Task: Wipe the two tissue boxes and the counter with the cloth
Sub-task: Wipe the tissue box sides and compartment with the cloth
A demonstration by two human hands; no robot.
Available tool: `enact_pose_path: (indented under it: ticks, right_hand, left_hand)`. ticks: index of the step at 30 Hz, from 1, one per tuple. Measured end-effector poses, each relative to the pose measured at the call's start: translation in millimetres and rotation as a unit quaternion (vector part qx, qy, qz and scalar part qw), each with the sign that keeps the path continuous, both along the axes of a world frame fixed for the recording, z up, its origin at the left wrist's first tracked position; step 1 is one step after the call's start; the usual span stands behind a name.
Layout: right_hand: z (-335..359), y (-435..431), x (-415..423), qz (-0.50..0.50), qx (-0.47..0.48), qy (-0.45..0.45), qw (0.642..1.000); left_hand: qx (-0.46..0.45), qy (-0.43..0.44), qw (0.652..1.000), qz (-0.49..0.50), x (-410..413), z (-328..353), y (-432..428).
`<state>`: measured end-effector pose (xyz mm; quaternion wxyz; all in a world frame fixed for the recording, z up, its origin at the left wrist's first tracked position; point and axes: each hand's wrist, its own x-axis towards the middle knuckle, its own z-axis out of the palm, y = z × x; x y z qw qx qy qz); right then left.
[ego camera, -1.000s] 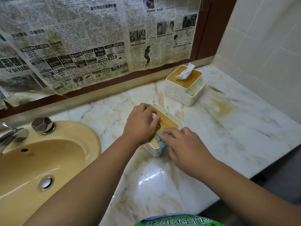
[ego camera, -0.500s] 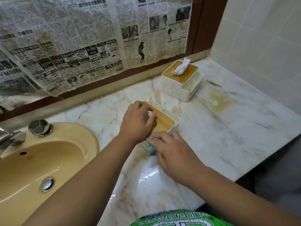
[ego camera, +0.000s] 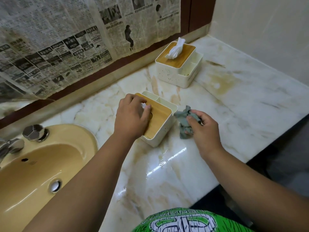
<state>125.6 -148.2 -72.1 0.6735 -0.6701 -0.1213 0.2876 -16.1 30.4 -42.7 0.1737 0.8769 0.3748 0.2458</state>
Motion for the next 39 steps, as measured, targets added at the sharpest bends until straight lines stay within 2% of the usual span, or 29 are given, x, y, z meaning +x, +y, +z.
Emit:
enact_pose_path:
  ticks: [2, 4, 7, 15, 24, 30, 33, 39]
  right_hand:
    - [-6, 11, 1, 0.041, -0.002, 0.026, 0.999]
    - [-12, 21, -3, 0.075, -0.02, 0.012, 0.997]
    - [-20, 28, -7, 0.072, -0.044, -0.045, 0.995]
    - [-15, 20, -25, 0.073, -0.079, -0.1, 0.989]
    - [-27, -10, -79, 0.176, -0.057, 0.006, 0.983]
    - [-15, 8, -51, 0.099, -0.049, -0.037, 0.993]
    - [-7, 21, -31, 0.084, -0.06, -0.001, 0.995]
    - [-1, 21, -36, 0.117, -0.104, 0.071, 0.985]
  left_hand:
    - [0.003, 0.0, 1.0, 0.008, 3, 0, -2]
    - [0.01, 0.005, 1.0, 0.013, 6, 0, -5]
    - [0.022, 0.015, 1.0, 0.012, 8, 0, -7]
    - [0.027, 0.019, 0.999, 0.006, 8, 1, -8]
    - [0.033, 0.022, 0.999, 0.005, 8, 1, -6]
    - [0.027, 0.018, 0.999, 0.004, 9, 1, -8]
    - [0.024, 0.017, 1.0, 0.005, 8, 1, -8]
    - [0.021, 0.017, 1.0, 0.007, 9, 2, -9]
